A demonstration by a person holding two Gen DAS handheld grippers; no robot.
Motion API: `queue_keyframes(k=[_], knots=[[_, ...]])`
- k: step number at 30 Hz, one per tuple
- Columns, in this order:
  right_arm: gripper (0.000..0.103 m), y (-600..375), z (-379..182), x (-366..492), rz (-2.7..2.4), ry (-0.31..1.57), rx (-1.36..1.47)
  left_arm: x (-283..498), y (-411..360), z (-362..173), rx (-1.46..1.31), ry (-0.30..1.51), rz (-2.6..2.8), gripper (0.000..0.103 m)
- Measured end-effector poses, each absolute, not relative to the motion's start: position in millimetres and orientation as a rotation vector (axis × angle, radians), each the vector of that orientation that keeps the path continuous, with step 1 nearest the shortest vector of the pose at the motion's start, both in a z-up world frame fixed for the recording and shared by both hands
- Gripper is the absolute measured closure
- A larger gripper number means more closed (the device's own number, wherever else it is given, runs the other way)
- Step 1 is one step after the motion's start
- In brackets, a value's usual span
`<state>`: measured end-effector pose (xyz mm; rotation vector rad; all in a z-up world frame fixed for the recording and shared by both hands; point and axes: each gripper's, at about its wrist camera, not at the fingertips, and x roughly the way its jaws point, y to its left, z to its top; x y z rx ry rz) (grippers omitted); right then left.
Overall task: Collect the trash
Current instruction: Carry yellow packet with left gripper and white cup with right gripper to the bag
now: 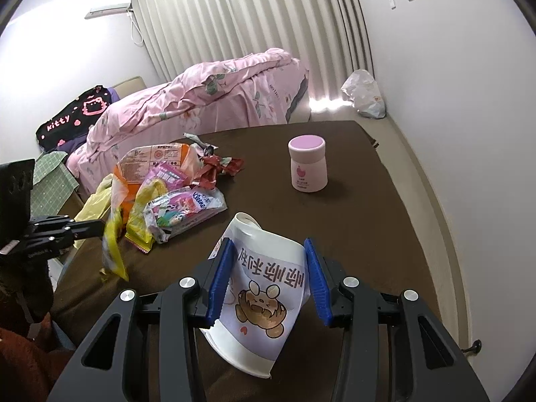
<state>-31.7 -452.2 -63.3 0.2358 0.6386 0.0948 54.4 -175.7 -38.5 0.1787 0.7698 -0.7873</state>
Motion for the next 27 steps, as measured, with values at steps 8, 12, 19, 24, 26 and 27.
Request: queue_keyframes(k=[8,12,19,24,26,27], knots=[[0.062,-449,-49,-31,0.102,0.599,0.232,54,-165,-20,0.152,0.721,-0.763,0.101],[0.062,-437,-33,-25,0.124,0.568,0.19,58,-148,-8,0.13,0.685,-0.707,0.101],[0.062,-400,4,-2,0.204,0.491,0.12,65,-102,11,0.081,0.627,-0.584,0.101],[0.062,-356,31,24,0.293,0.45,0.064,76,-53,22,0.024,0.585,-0.452,0.101],[0.062,-333,42,39,0.337,0.439,0.043,84,-24,28,-0.017,0.566,-0.374,0.101],[0.062,-324,47,46,0.357,0.437,0.036,90,-6,30,-0.042,0.556,-0.322,0.101]])
